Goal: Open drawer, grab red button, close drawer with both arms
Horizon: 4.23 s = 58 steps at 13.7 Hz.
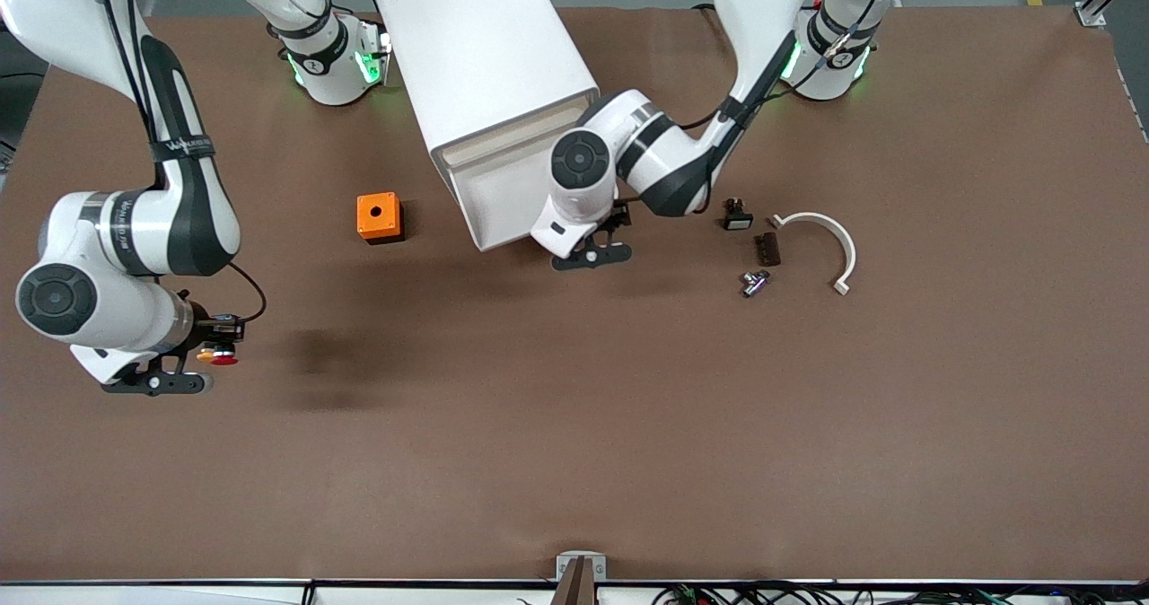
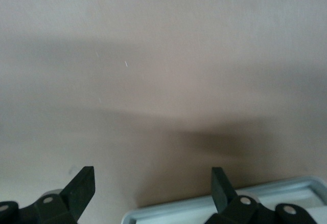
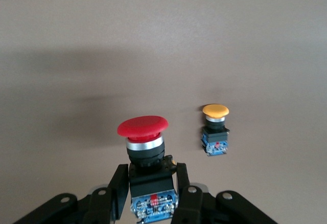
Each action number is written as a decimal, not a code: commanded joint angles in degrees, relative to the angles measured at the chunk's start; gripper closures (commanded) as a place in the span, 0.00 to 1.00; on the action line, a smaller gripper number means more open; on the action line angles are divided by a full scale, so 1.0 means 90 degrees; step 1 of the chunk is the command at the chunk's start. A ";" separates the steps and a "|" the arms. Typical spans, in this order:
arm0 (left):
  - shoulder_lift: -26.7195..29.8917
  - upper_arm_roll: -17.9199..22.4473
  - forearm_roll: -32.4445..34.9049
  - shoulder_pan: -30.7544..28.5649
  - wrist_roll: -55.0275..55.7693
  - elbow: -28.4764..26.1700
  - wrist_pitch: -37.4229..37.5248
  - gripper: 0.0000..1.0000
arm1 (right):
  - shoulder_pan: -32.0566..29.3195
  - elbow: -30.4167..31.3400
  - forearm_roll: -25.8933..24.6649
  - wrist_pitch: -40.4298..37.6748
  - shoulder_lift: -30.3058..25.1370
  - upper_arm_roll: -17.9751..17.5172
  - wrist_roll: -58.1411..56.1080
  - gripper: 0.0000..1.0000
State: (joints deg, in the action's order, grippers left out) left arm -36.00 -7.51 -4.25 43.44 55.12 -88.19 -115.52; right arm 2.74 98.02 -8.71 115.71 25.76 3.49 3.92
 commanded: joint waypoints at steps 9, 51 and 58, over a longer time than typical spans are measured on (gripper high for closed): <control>0.0064 -0.0699 -0.0114 0.0359 0.1122 -0.0143 0.0140 0.00 | -0.0333 0.1227 -0.0184 0.1594 -0.0011 -0.0085 0.0111 0.80; 0.4654 -0.0104 0.0570 -0.5159 -0.5226 -0.0456 0.3334 0.00 | -0.0216 -0.1094 0.0880 -0.2425 -0.1905 -0.0300 -0.0230 0.00; 0.4605 -0.0084 0.0550 -0.5207 -0.5451 -0.0339 0.3471 0.00 | -0.0363 -0.1887 0.0880 -0.3296 -0.1895 -0.0222 -0.1139 0.00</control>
State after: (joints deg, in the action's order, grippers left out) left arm 4.71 -8.69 0.87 -3.43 7.31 -91.54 -85.19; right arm 0.54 82.74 -1.73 87.77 7.79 1.82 -4.21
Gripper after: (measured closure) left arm 0.000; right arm 0.000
